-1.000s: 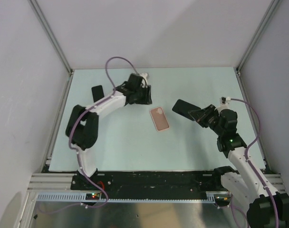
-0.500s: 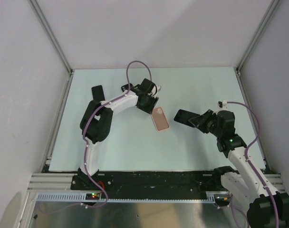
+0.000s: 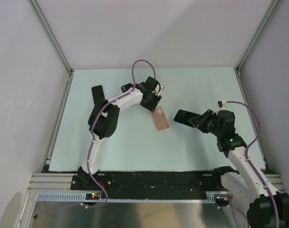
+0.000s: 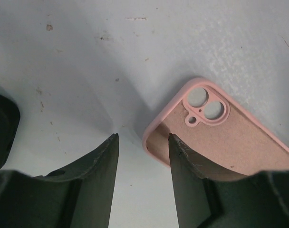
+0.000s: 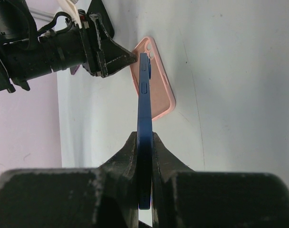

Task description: Put the phone into the phone case

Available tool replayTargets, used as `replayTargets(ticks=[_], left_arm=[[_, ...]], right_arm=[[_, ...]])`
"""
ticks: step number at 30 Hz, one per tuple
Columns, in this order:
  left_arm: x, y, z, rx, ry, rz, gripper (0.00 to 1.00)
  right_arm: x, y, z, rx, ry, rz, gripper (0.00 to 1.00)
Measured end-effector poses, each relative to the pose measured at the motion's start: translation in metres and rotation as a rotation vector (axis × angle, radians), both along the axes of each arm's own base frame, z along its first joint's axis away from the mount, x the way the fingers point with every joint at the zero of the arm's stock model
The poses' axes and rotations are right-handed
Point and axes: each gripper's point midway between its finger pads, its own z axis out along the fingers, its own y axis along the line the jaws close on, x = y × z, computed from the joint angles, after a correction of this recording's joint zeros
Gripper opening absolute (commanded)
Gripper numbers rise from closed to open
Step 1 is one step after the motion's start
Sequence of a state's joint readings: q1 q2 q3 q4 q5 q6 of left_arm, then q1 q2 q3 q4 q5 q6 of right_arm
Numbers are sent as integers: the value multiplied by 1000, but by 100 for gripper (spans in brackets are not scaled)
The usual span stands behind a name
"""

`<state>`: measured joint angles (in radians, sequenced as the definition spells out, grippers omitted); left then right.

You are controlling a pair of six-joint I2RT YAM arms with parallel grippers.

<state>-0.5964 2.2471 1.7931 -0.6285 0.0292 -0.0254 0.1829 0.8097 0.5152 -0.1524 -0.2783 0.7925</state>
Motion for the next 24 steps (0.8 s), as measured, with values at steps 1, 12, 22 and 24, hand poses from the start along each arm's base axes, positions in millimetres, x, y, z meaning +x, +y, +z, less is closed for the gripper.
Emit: replayTargets(ticks=[1,12,22,24], left_arm=[[1,0,-1,1,3,1,50],[2,2,0,-48,57,-3,39],[-15,4,-4,-54,139,-16,26],[-16,4,-5,-56,147,-1,20]], right_arm=[[0,0,0,-1,0,0,0],[0,2,-6,-4,21,18,0],[1,5,-15,-4,53,28,0],[2,5,-15,-2,55,32,0]])
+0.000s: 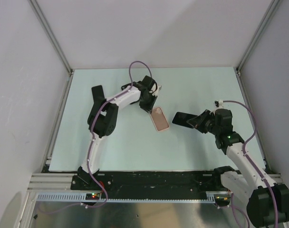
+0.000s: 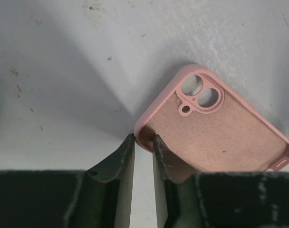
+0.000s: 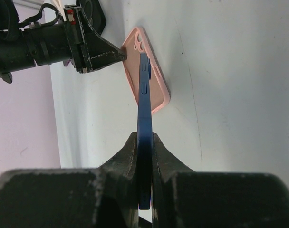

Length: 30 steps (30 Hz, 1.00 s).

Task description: Put the phone into the phone case

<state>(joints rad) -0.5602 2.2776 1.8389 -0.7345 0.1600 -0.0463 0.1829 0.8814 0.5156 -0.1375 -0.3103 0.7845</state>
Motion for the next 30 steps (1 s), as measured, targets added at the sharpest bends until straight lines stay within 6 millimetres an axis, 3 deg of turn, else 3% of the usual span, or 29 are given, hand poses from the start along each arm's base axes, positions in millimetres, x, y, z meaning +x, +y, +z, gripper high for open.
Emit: replayTargets(ticks=[4,9,17,21,24,27,30], left_arm=[[-3,5,-1,5,11,97,4],[-25,31,0,53,41,337,0],[-106,88,-1,43,129,825,0],[-131,104,1,-14,147,1048,1],[-137,109,6,-74,151,1189,12],[-140,112,10,-132,149,1305,40],[-138,113,15,-171,141,1357,59]], right_arm=[[2,4,-4,1,12,13,0],[3,18,-10,4,21,56,0],[3,56,-16,29,17,159,0],[-3,75,-16,46,18,211,0],[-9,87,-14,56,13,245,0],[-15,97,-12,70,17,271,0],[-16,101,-11,78,17,280,0]])
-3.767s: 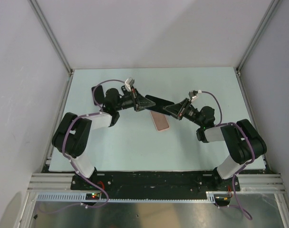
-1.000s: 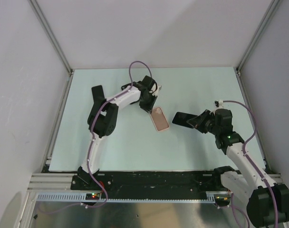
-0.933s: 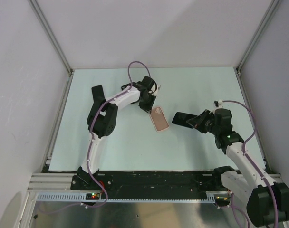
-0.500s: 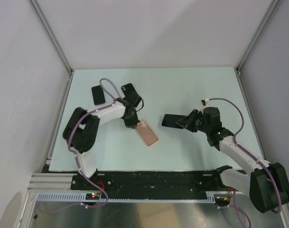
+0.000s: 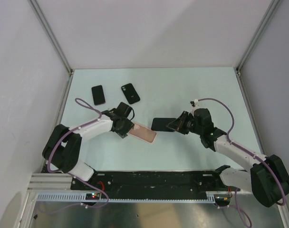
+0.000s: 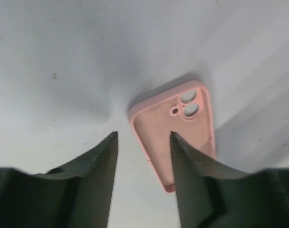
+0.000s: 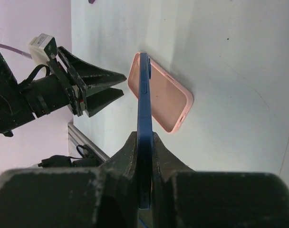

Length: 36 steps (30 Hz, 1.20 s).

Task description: Put the phone into the phone case

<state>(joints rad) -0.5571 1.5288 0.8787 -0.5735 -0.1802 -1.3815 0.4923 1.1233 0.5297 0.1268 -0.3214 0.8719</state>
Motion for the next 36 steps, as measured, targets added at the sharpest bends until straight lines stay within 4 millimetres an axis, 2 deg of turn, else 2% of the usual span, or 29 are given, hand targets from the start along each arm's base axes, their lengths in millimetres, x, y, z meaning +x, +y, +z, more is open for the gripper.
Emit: replayTargets(ticks=[3,6,9,14,19,24,28,36], left_arm=[[5,-3,5,-11,-29,-7,64],[7,-3,7,8,-53,-76,59],[13,-3,12,54,-88,-225,56],[48,-12,31,158,-190,-540,54],[61,-17,27,234,-198,-783,48],[55,-11,5,281,-128,-908,47],[50,-7,0,297,-97,-943,47],[37,-2,-12,289,-56,-949,32]], right_arm=[[-1,5,-1,10,10,6,0],[-4,11,-7,6,34,16,0],[-10,19,-13,-2,55,23,0],[-13,24,-15,-8,62,9,0],[-9,21,-18,-25,59,-21,0],[-9,17,-18,-42,55,-30,0],[-10,12,-13,-48,37,-31,0],[-9,4,-11,-56,26,-22,0]])
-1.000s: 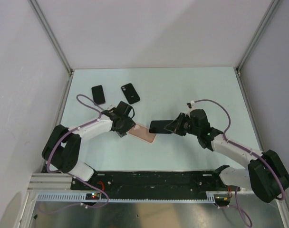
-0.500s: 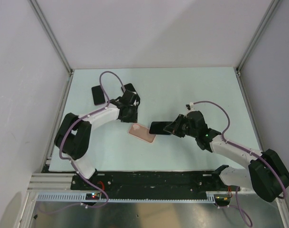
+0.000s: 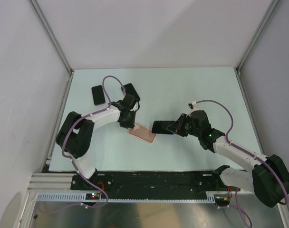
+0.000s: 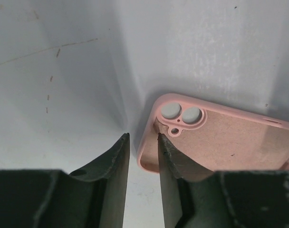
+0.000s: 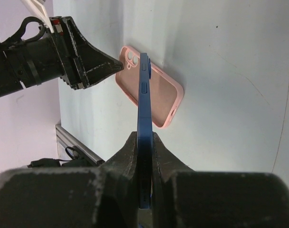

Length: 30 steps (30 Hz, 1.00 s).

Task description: Put the phone into the phone case

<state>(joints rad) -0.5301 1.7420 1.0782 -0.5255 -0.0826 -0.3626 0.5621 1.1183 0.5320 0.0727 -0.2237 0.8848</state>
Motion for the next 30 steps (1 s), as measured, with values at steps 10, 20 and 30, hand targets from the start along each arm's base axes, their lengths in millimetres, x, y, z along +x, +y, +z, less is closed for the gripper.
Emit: replayTargets(ticks=[10,20,30], left_arm=[[-8,-4,-6,-22,17,40,10],[-25,-27,-5,-70,22,64,0],[-31,-32,-6,-78,23,72,0]], right_arm=[[-2,7,-2,17,6,45,0],[4,21,-21,29,36,87,0],[13,33,-36,42,46,105,0]])
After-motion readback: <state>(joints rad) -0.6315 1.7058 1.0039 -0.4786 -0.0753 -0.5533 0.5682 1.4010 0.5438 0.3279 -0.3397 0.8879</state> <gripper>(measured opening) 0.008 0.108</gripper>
